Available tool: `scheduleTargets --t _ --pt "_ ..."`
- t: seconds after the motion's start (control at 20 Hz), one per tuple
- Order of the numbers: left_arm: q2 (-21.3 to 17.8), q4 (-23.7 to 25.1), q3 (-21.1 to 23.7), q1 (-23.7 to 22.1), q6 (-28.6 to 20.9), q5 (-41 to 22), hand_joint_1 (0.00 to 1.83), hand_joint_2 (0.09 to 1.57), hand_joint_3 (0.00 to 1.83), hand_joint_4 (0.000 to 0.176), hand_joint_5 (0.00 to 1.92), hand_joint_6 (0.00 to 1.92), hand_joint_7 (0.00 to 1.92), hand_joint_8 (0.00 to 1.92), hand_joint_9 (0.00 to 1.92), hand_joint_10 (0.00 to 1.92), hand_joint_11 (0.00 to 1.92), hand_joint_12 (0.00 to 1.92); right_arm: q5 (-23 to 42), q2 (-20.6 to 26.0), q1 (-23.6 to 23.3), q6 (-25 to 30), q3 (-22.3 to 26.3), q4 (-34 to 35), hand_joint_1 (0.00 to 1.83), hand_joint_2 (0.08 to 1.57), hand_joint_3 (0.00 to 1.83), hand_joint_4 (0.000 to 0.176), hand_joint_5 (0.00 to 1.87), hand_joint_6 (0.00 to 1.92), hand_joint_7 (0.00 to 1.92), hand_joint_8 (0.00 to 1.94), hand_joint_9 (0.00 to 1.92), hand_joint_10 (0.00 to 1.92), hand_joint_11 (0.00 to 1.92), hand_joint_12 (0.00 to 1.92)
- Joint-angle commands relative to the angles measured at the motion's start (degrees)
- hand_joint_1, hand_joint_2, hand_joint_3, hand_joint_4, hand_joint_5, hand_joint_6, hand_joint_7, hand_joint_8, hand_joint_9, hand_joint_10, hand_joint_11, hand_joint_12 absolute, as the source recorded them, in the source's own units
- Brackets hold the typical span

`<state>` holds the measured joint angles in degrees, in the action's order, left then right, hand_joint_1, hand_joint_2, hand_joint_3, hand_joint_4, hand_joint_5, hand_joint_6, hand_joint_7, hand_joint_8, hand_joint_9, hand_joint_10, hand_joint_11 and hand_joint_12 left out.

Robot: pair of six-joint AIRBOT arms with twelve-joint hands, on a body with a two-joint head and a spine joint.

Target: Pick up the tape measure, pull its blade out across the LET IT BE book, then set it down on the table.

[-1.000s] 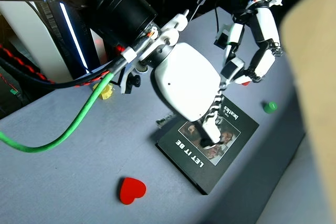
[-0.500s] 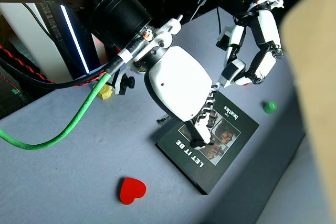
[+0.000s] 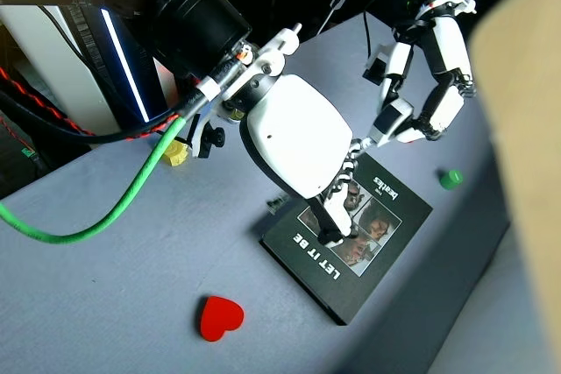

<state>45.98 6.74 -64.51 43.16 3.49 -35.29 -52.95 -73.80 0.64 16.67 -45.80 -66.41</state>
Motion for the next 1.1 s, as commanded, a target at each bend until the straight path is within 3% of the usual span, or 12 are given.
scheduleTargets --t 0.0,0.55,0.75,1.05 --pt "0.2 -1.6 -0.3 -0.4 -0.8 -7.3 1.38 1.11 0.0 0.0 0.91 0.85 1.01 0.98 0.92 1.27 0.87 1.15 0.8 0.2 -0.4 0.0 0.4 -4.1 0.99 1.11 0.0 0.0 0.74 0.02 0.74 0.01 0.69 0.01 0.31 0.9" --pt "0.3 -1.7 -0.7 -0.2 -0.8 -7.3 1.38 1.12 0.0 0.0 0.88 0.89 0.98 1.01 0.94 1.26 0.87 1.16 -0.4 0.1 0.7 1.8 0.5 -6.7 0.97 1.12 0.0 0.0 0.74 0.01 0.75 0.0 0.7 0.01 0.32 0.91" --pt "0.3 -2.0 -0.8 -0.2 -0.8 -7.2 1.38 1.11 0.0 0.0 0.94 0.79 1.0 1.0 0.96 1.24 0.88 1.15 -3.5 0.0 2.2 7.0 1.7 -12.4 0.97 1.12 0.0 0.0 0.75 0.01 0.78 0.01 0.71 0.01 0.33 0.91" --pt "0.3 -2.9 -0.8 -0.1 0.0 -7.0 1.38 1.1 0.0 0.0 0.95 0.78 1.01 0.98 0.95 1.24 0.87 1.13 -4.3 0.0 2.6 8.3 2.1 -13.7 0.97 1.12 0.0 0.0 0.76 0.01 0.77 0.01 0.71 0.01 0.33 0.9"
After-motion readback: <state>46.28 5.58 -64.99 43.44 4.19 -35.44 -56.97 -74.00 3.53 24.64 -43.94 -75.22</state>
